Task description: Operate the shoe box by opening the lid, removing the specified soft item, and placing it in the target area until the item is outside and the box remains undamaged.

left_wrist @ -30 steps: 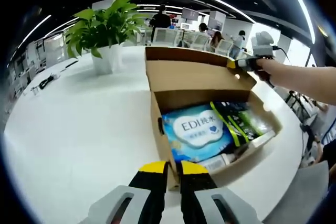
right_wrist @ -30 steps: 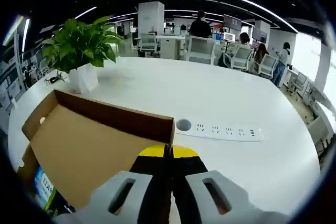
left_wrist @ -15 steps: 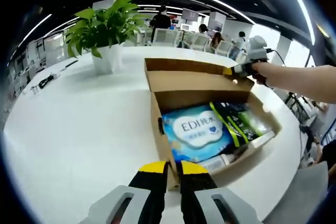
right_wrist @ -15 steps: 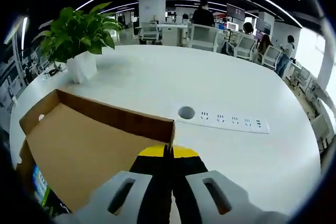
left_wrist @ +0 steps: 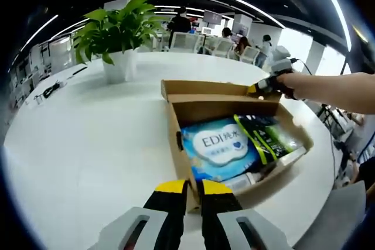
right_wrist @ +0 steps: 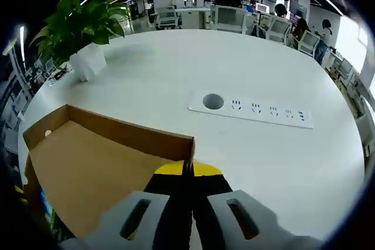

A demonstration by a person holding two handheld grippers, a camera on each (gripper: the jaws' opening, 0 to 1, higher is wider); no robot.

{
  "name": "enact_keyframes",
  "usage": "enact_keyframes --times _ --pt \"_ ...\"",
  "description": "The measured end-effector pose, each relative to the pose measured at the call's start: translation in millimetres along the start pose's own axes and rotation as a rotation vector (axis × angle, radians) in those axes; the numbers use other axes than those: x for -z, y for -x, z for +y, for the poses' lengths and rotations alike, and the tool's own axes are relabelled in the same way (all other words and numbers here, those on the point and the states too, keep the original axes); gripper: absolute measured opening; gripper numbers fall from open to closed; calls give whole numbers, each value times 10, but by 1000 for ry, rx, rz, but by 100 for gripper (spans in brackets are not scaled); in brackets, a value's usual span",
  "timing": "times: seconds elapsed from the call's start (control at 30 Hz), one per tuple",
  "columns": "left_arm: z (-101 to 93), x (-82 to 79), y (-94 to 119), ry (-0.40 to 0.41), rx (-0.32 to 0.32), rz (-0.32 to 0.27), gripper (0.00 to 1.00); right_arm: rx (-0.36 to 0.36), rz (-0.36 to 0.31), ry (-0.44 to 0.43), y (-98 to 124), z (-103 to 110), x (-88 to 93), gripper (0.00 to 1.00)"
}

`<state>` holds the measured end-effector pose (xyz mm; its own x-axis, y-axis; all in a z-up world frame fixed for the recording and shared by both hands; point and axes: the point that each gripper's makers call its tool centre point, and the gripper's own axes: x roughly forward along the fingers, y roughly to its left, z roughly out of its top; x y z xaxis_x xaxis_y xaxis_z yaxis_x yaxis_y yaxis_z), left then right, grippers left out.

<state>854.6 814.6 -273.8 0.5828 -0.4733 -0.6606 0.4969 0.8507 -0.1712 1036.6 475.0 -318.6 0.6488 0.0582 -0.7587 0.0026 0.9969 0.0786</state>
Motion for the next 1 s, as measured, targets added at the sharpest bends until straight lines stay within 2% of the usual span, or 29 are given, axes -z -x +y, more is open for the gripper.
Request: enact_keyframes --times 0.4,0.53,0.8,1.0 --pt "-7 7 2 -13 1 -6 8 1 40 0 119 82 152 1" --pt "-7 9 0 -11 1 -6 8 -5 64 -9 53 60 149 1" --pt "-1 6 1 -13 0 -9 8 -8 83 -10 101 53 210 1" --pt "3 4 -2 -11 1 -10 8 -9 85 -12 40 16 164 1"
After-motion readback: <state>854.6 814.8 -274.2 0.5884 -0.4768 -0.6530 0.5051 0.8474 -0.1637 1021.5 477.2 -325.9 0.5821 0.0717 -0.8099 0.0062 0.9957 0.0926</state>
